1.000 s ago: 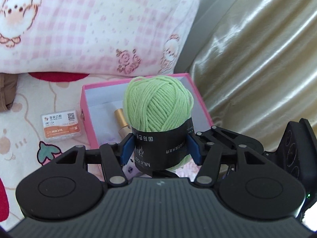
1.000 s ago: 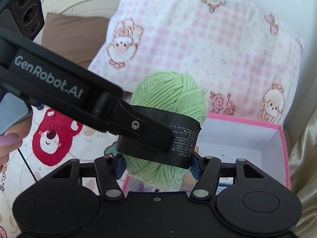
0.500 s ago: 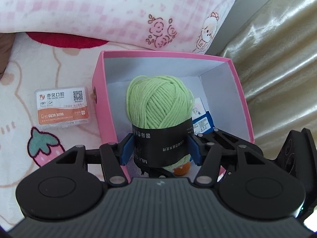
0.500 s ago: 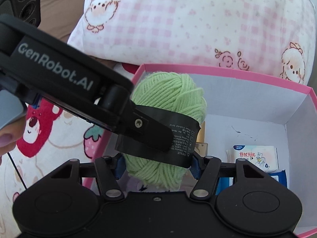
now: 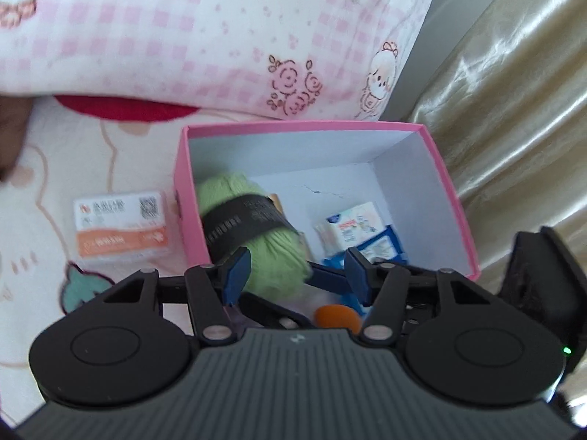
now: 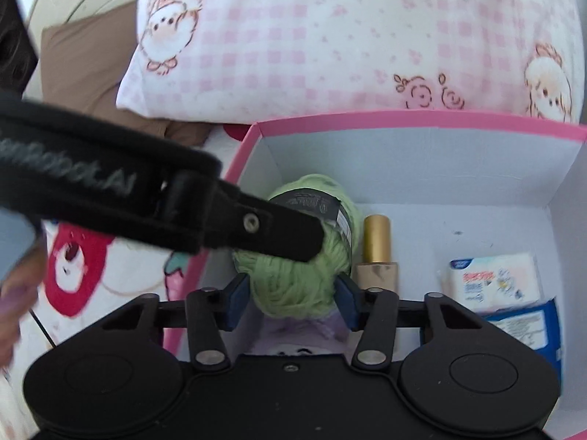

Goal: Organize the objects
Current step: 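Lower the yarn ball into the box and open the left gripper, then move the left gripper to the clear dental-floss box, then close the left gripper on the clear dental-floss box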

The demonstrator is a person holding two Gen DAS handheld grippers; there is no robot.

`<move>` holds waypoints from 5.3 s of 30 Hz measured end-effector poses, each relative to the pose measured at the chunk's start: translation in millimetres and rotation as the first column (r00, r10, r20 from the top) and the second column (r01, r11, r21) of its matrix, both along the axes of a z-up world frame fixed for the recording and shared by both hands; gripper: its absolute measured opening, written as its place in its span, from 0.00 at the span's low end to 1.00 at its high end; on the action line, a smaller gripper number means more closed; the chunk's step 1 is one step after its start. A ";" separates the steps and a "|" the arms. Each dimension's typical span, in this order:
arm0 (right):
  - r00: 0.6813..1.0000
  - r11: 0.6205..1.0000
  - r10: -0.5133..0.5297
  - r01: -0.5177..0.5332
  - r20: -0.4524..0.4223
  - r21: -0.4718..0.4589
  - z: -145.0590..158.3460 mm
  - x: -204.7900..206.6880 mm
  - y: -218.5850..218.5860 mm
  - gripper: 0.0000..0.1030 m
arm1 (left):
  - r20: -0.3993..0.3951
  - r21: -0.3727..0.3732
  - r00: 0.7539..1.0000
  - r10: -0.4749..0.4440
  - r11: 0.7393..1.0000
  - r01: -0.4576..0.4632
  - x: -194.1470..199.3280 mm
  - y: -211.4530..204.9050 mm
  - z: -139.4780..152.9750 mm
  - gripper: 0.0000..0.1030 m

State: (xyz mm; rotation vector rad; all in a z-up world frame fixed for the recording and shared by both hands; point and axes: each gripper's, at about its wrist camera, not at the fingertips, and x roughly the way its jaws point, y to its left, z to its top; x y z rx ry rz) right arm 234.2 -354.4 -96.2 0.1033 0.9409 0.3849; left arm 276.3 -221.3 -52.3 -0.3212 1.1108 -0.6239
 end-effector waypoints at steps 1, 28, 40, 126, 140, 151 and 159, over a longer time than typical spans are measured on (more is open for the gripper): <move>0.999 0.999 -0.037 0.037 -0.013 -0.003 -1.7 2.8 2.9 0.49 | -0.003 -0.006 1.000 0.014 1.000 -0.014 -1.5 1.4 -0.5 0.53; 0.970 0.993 -0.053 0.077 0.239 -0.093 144.3 -132.8 29.5 0.59 | 0.102 0.006 0.990 -0.092 0.996 0.092 -98.7 77.7 119.4 0.54; 0.959 0.995 0.059 -0.034 0.276 -0.095 153.7 -166.2 83.2 0.70 | 0.148 -0.004 0.988 -0.046 0.999 0.047 -123.8 142.3 127.7 0.55; 0.984 0.997 -0.064 0.056 0.166 0.055 -60.6 -34.4 149.6 0.87 | -0.065 -0.087 0.985 -0.162 0.984 0.156 36.9 173.9 -92.0 0.49; 0.992 0.998 -0.064 0.061 0.109 0.028 -76.3 -36.8 171.5 0.86 | -0.100 0.011 0.995 -0.023 1.000 0.024 27.0 185.9 -107.9 0.49; 0.989 0.985 -0.063 0.083 0.132 -0.151 -72.4 -40.0 190.8 0.68 | -0.113 -0.021 0.993 0.036 0.999 -0.039 15.1 178.8 -111.0 0.38; 0.988 0.986 -0.098 0.112 0.116 -0.120 -65.6 -50.1 185.9 0.66 | -0.063 -0.004 0.995 0.081 0.997 -0.082 -14.7 175.8 -101.6 0.38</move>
